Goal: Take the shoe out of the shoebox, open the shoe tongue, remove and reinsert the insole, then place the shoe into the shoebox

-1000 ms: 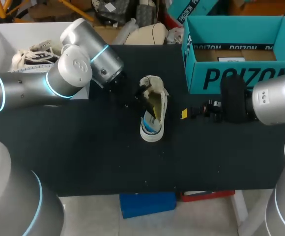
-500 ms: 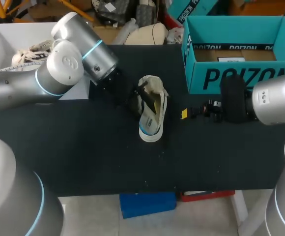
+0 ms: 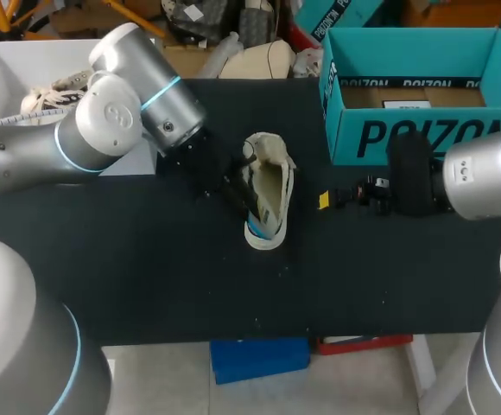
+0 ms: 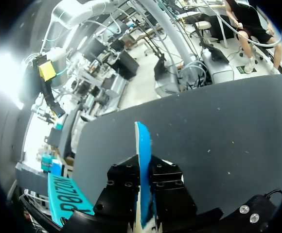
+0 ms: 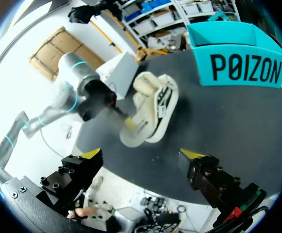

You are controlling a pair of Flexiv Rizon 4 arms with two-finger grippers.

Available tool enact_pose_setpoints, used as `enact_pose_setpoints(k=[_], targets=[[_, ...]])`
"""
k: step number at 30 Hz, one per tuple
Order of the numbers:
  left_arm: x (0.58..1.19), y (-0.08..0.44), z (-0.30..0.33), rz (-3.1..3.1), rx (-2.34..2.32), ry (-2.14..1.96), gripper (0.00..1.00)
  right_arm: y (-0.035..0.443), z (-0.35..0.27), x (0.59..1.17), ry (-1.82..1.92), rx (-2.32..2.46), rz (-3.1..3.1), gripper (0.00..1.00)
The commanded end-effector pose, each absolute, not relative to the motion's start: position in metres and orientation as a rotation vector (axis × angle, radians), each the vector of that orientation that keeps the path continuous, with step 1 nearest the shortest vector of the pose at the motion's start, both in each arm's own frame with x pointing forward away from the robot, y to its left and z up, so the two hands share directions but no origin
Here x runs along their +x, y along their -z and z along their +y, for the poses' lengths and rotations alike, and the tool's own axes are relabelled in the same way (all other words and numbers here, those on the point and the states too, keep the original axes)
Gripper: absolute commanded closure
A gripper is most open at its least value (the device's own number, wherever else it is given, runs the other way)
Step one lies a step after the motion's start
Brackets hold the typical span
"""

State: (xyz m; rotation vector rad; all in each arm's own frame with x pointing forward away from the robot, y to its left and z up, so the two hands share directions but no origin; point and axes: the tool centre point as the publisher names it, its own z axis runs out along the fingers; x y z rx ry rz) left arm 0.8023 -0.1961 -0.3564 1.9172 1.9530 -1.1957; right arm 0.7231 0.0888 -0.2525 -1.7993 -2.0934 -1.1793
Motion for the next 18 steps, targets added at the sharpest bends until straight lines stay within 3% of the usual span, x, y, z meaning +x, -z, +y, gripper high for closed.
enact_pose_setpoints(k=[1, 18], targets=[[0.808, 0.363, -0.197, 1.956, 1.903, 1.201, 1.00, 0.253, 0.091, 0.723, 1.177, -1.804, -2.094, 0.00], [0.849, 0.383, -0.206, 1.932, 1.753, 1.156, 1.00, 0.253, 0.091, 0.723, 1.177, -1.804, -2.094, 0.00]])
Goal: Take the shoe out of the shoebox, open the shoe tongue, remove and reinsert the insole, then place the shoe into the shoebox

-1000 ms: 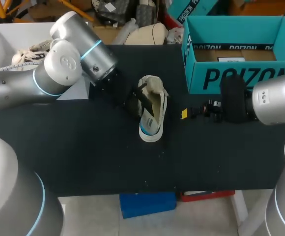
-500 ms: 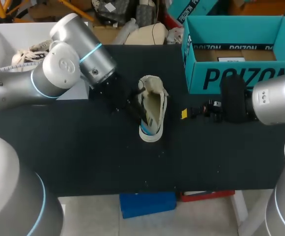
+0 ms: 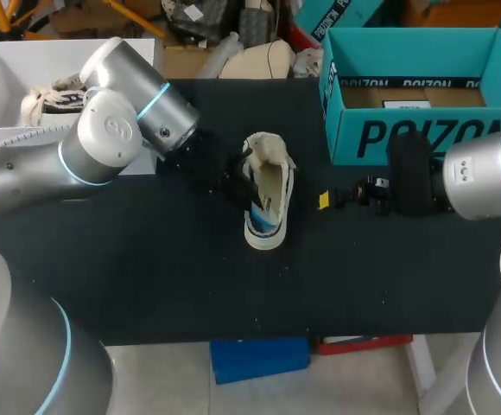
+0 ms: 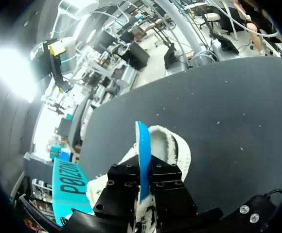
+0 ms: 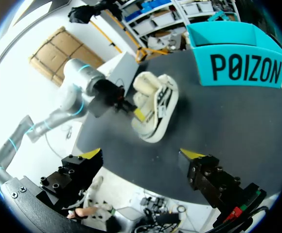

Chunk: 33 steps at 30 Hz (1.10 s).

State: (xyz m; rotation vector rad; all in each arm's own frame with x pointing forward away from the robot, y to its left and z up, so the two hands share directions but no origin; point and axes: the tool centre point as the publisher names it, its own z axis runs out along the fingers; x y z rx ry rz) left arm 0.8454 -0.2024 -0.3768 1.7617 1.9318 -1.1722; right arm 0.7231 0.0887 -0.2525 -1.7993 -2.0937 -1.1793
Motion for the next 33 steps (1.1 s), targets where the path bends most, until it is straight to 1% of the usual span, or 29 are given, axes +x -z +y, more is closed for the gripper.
enact_pose_setpoints(k=[1, 9, 28, 29, 30, 31, 32, 33], targets=[[0.851, 0.384, -0.206, 1.938, 1.741, 1.152, 1.00, 0.253, 0.091, 0.723, 1.177, -1.804, -2.094, 0.00], [0.868, 0.385, -0.205, 1.949, 1.670, 1.066, 1.00, 0.253, 0.091, 0.723, 1.177, -1.804, -2.094, 0.00], [0.853, 0.412, -0.214, 1.944, 2.144, 0.704, 1.00, 0.253, 0.091, 0.723, 1.177, -1.804, -2.094, 0.00], [0.852, 0.410, -0.212, 1.949, 2.154, 0.695, 0.92, 0.253, 0.091, 0.723, 1.177, -1.804, -2.094, 0.00], [0.853, 0.408, -0.210, 1.955, 2.152, 0.698, 0.63, 0.253, 0.091, 0.723, 1.177, -1.804, -2.094, 0.00], [0.853, 0.405, -0.207, 1.956, 2.151, 0.700, 0.18, 0.253, 0.091, 0.723, 1.177, -1.804, -2.094, 0.00], [0.853, 0.401, -0.205, 1.956, 2.160, 0.700, 0.00, 0.253, 0.091, 0.723, 1.177, -1.804, -2.094, 0.00], [0.853, 0.395, -0.202, 1.954, 2.160, 0.720, 0.00, 0.253, 0.091, 0.723, 1.177, -1.804, -2.094, 0.00]])
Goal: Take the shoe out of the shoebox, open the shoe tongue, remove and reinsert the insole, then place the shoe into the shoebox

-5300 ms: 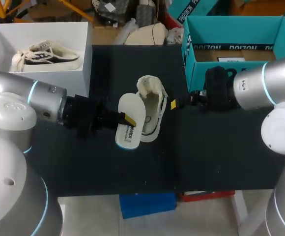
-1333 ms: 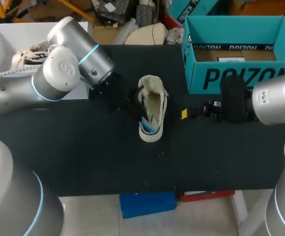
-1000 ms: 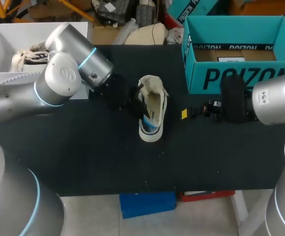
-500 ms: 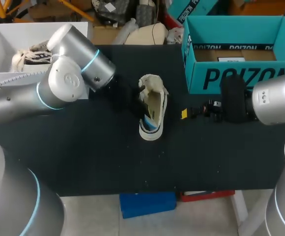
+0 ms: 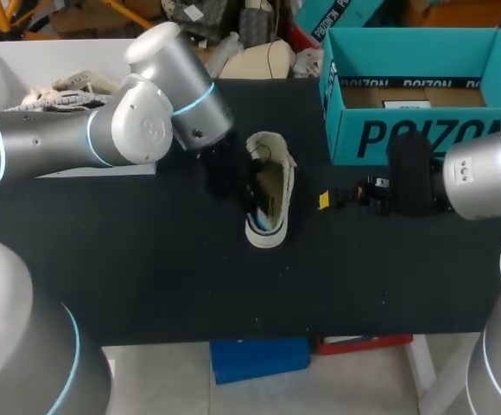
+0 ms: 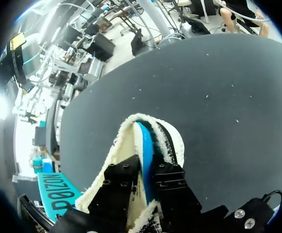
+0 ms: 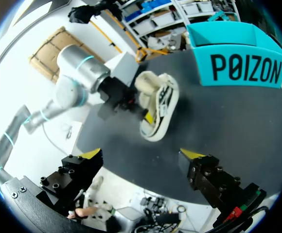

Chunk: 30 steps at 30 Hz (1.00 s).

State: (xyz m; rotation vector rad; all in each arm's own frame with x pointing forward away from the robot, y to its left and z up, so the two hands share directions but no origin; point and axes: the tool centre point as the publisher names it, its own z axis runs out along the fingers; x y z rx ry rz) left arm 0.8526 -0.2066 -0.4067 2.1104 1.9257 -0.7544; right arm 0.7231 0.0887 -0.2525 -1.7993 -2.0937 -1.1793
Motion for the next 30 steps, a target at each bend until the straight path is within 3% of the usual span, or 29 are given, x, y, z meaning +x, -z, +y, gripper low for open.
enact_pose_setpoints(k=[1, 11, 12, 13, 14, 30], targets=[[0.853, 0.388, -0.200, 1.954, 2.157, 0.730, 0.00, 0.253, 0.091, 0.723, 1.177, -1.804, -2.094, 0.00], [0.853, 0.334, -0.195, 1.936, 2.163, 0.759, 0.00, 0.253, 0.091, 0.723, 1.177, -1.804, -2.094, 0.00], [0.853, 0.334, -0.198, 1.925, 2.156, 0.752, 0.28, 0.253, 0.091, 0.723, 1.177, -1.804, -2.094, 0.00], [0.853, 0.337, -0.200, 1.911, 2.171, 0.704, 0.68, 0.253, 0.091, 0.723, 1.177, -1.804, -2.094, 0.00], [0.854, 0.343, -0.200, 1.893, 2.225, 0.594, 1.00, 0.253, 0.091, 0.723, 1.177, -1.804, -2.094, 0.00], [0.841, 0.394, -0.201, 1.953, 2.350, 0.438, 1.00, 0.253, 0.091, 0.723, 1.177, -1.804, -2.094, 0.00]])
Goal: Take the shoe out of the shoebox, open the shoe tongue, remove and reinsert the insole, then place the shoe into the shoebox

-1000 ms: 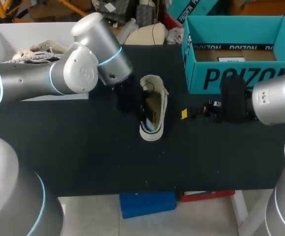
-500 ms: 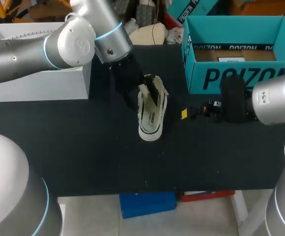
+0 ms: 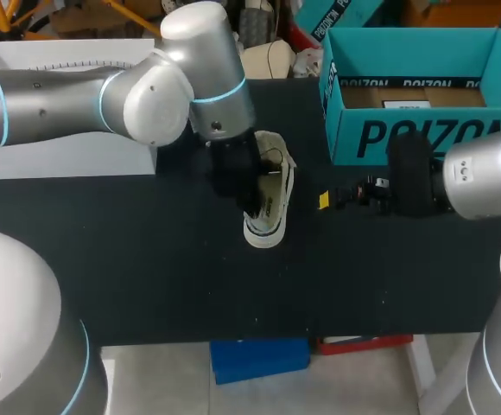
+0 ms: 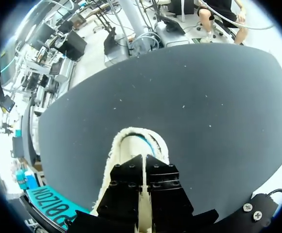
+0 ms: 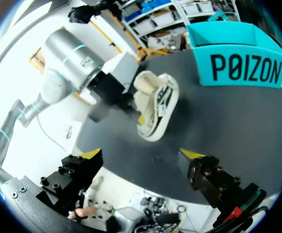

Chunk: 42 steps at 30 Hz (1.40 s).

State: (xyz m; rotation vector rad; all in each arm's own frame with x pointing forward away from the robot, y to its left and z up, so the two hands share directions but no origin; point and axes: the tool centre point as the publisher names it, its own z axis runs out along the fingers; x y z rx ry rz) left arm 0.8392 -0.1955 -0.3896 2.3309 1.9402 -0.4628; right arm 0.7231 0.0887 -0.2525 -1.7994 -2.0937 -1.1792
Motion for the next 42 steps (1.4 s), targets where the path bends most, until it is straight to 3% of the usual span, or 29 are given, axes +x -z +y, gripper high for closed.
enact_pose_setpoints(k=[1, 13, 23, 30, 35, 42], targets=[[0.841, 0.397, -0.200, 1.957, 2.360, 0.424, 1.00, 0.253, 0.091, 0.723, 1.177, -1.804, -2.094, 0.00], [0.845, 0.416, -0.209, 1.946, 2.379, 0.465, 1.00, 0.253, 0.091, 0.723, 1.177, -1.804, -2.094, 0.00], [0.850, 0.310, -0.195, 1.956, 1.804, 1.171, 1.00, 0.253, 0.091, 0.723, 1.177, -1.804, -2.094, 0.00], [0.902, 0.259, -0.168, 2.006, 1.180, 1.293, 1.00, 0.253, 0.091, 0.723, 1.177, -1.804, -2.094, 0.00], [0.939, 0.253, -0.160, 2.083, 0.965, 1.126, 1.00, 0.253, 0.091, 0.723, 1.177, -1.804, -2.094, 0.00], [0.977, 0.254, -0.175, 2.085, 1.086, 0.765, 1.00, 0.253, 0.091, 0.723, 1.177, -1.804, -2.094, 0.00]])
